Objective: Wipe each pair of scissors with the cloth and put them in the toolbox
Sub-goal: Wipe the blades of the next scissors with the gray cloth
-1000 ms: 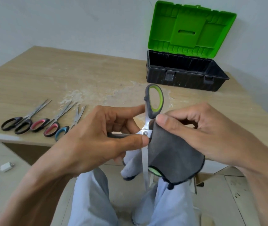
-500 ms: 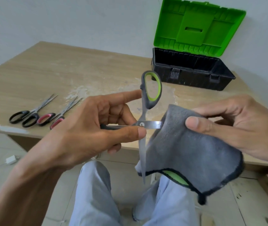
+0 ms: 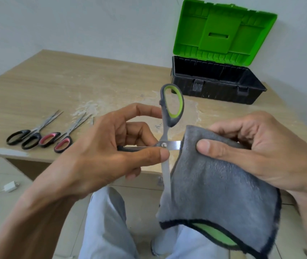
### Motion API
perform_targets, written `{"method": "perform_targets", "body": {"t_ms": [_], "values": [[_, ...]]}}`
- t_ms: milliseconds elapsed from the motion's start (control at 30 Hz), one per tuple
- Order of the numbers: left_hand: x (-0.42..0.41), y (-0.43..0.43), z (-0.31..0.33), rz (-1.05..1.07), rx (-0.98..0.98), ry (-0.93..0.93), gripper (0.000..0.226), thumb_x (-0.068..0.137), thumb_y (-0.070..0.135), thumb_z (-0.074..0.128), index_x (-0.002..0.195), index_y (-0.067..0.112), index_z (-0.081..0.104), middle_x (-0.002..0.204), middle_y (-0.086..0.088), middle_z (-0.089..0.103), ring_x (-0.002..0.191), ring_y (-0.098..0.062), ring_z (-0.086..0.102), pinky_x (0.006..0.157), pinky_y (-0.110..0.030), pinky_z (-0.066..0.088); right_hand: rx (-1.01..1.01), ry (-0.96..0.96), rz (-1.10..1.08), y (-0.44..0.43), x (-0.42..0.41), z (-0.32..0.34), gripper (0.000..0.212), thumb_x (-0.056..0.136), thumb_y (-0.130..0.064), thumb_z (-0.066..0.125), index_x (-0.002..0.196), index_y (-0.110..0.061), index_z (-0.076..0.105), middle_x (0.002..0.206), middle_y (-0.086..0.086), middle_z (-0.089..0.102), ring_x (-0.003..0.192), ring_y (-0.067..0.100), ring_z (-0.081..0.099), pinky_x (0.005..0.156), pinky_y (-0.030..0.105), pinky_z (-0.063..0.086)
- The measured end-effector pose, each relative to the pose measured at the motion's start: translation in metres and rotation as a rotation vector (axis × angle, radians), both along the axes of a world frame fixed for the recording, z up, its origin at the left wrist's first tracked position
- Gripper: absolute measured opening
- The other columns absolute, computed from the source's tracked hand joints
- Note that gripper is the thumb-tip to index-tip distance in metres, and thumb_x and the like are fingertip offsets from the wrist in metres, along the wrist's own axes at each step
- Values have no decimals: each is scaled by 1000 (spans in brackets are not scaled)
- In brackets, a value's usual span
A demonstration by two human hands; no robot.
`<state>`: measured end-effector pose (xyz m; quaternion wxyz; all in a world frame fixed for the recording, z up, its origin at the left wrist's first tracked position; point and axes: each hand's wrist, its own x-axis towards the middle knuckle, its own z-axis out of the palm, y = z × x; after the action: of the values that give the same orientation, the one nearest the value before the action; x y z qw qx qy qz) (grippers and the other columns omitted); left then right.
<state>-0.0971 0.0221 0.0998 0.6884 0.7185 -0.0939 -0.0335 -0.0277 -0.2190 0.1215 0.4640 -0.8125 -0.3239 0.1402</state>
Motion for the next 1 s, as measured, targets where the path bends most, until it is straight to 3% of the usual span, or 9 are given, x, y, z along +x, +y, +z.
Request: {"method": "perform_targets", "body": {"t_ms": [100,333,533,700,900,1000], "values": [[4,-6,1,-32,-16,2,52,71,10,78,118,22,62,66,-4,63,42,-12,48,43,-19,41,1,-28,32,9,-3,-3,27,94,-50,70,98,-26,83,84,17,78,73,45,70,62,62,54],[2,5,0,46,-73,27,53,69,6,78,118,20,63,62,-5,59,44,-16,43,40,-19,38,-29,-21,-32,-6,11,0,37,88,-56,71,98,-21,83,87,25,76,77,51,71,67,69,55],[5,-5,0,-12,-84,51,54,69,5,77,119,18,62,61,-2,60,46,-14,45,40,-17,38,-32,-15,55,13,5,-2,26,93,-51,68,94,-30,83,80,8,78,72,37,72,62,48,56],[2,1,2,-7,-134,121,52,69,5,77,118,15,64,62,-3,57,39,-8,43,38,-16,36,7,65,10,-1,13,3,38,93,-51,71,98,-16,83,87,20,79,79,49,73,68,70,55],[2,1,4,-15,-145,171,39,68,5,80,106,8,69,66,-5,60,36,-9,40,36,-13,35,15,60,-25,-13,13,4,39,88,-51,71,101,-16,84,91,16,82,86,49,76,75,75,55],[2,-2,5,0,-99,143,27,72,16,84,95,5,75,68,-8,65,43,-8,44,38,-13,37,10,1,-52,-12,11,6,36,87,-53,73,99,-21,84,88,12,82,82,44,78,70,67,58]]}}
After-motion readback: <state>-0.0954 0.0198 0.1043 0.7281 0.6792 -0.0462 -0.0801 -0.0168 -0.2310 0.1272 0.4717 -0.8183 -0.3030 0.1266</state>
